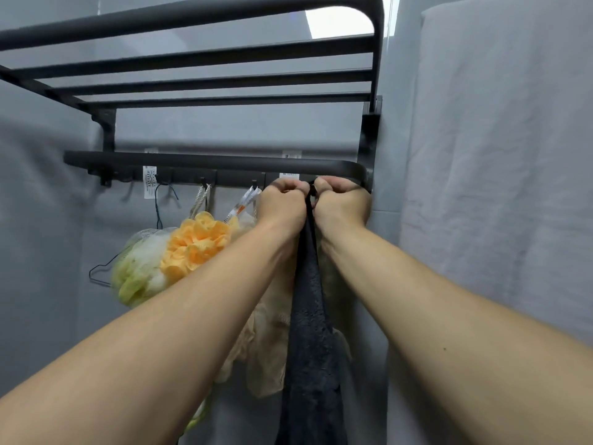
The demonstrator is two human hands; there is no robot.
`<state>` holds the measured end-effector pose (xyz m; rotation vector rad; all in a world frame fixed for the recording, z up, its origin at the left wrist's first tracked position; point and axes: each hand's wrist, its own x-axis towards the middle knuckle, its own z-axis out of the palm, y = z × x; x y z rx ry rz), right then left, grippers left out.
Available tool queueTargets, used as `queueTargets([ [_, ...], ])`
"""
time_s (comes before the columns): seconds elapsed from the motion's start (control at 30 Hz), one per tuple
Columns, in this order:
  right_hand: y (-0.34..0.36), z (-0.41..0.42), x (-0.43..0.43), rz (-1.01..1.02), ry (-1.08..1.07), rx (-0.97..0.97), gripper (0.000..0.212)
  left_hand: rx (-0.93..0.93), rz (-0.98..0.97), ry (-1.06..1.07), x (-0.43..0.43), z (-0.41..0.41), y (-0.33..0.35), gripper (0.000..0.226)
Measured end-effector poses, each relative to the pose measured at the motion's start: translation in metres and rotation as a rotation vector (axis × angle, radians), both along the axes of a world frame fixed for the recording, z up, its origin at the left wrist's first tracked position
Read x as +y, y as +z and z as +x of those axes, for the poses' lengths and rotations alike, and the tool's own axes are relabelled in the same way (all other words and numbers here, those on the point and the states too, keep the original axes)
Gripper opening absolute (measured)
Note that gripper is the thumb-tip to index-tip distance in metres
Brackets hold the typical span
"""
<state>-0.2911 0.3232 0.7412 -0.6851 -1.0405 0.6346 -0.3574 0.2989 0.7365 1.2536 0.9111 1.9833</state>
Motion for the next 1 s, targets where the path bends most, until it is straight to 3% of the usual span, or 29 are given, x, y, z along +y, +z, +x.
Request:
queueTargets([
  [0.1, 0.002, 0.003, 0.008, -0.035, -0.027, -0.031, 0.011, -0.032, -0.043, -0.026, -0.002, 0.002, 0.001, 0.026],
  [0.3, -0.005, 0.014, 0.012, -0.090, -0.168, -0.285, 0.020, -0.022, -0.107, -0.095, -0.004, 0.005, -0.017, 0.028],
  [0.5, -0.025, 0.029, -0.028, -0.004, -0.172, -0.555, 0.027, 0.169, -0.081, 0.092, 0.002, -0.002, -0.022, 0.021],
  [0.63, -0.060, 0.054, -0.080, 0.068, 0.021, -0.655, 0.038, 0.269, 0.117, 0.273, -0.056, -0.003, -0.056, 0.020],
  [0.73, -0.115, 0.096, -0.140, 0.092, 0.350, -0.657, 0.039, 0.231, 0.161, 0.113, -0.116, 0.004, -0.113, 0.017],
  [0.83, -0.185, 0.153, -0.204, -0.126, 0.676, -0.648, 0.029, 0.388, -0.057, -0.166, -0.162, 0.025, -0.196, 0.021],
  [1.0, -0.334, 0.266, -0.259, -0.727, 0.661, -0.837, 0.016, 0.732, -0.471, -0.430, -0.218, 0.099, -0.343, 0.031],
])
